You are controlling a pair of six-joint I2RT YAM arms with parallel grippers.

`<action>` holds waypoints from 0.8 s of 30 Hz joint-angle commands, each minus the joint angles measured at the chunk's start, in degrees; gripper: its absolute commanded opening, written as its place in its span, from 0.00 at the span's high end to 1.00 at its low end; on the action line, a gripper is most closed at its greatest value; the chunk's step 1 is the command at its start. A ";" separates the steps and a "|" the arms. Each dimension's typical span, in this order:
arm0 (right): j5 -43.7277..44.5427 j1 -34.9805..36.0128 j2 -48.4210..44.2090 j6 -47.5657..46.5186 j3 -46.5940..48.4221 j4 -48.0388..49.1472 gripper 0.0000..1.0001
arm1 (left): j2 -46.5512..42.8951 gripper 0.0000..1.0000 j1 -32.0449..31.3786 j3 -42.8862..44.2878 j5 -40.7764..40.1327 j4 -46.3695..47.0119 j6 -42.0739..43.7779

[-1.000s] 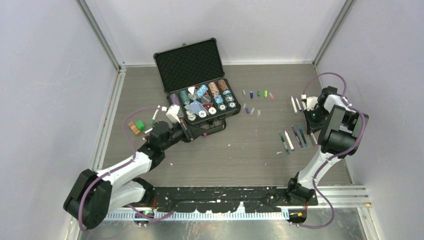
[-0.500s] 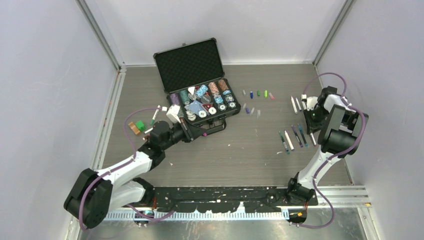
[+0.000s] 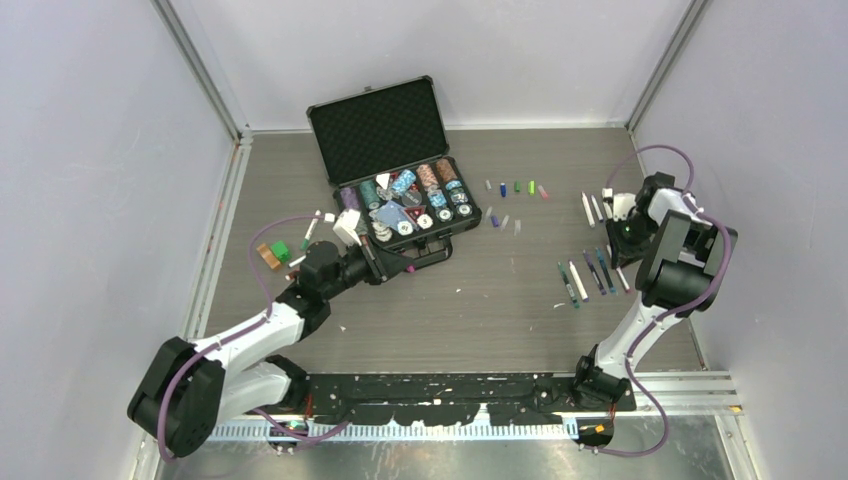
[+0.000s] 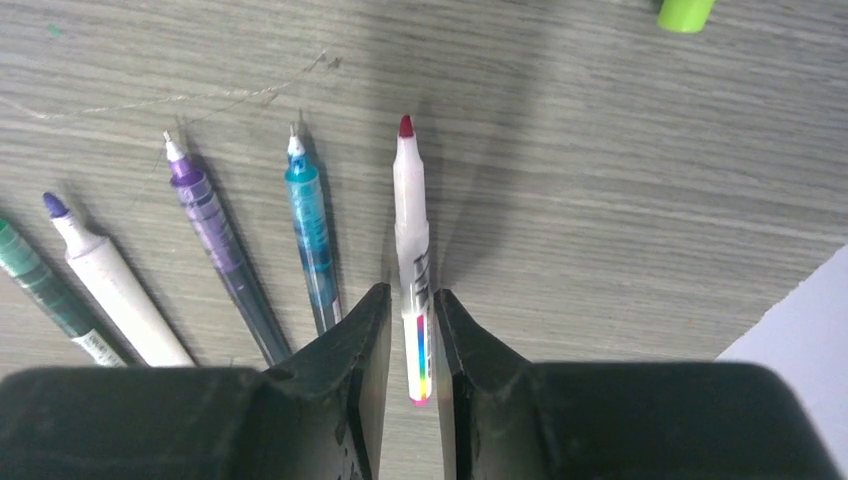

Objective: Open the pen caps
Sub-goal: Place the pen at the center of the board.

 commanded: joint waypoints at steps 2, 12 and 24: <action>-1.88 -0.23 -6.88 0.08 2.23 -2.75 0.71 | -1.72 1.00 0.20 1.82 1.73 0.93 -1.01; -11.41 -0.23 -18.01 0.09 4.41 -9.21 0.71 | 0.51 1.00 0.20 0.67 5.39 8.19 -8.04; -50.50 15.42 -35.56 6.88 -12.03 0.58 0.58 | 12.02 1.00 -3.86 0.81 3.30 20.36 -20.26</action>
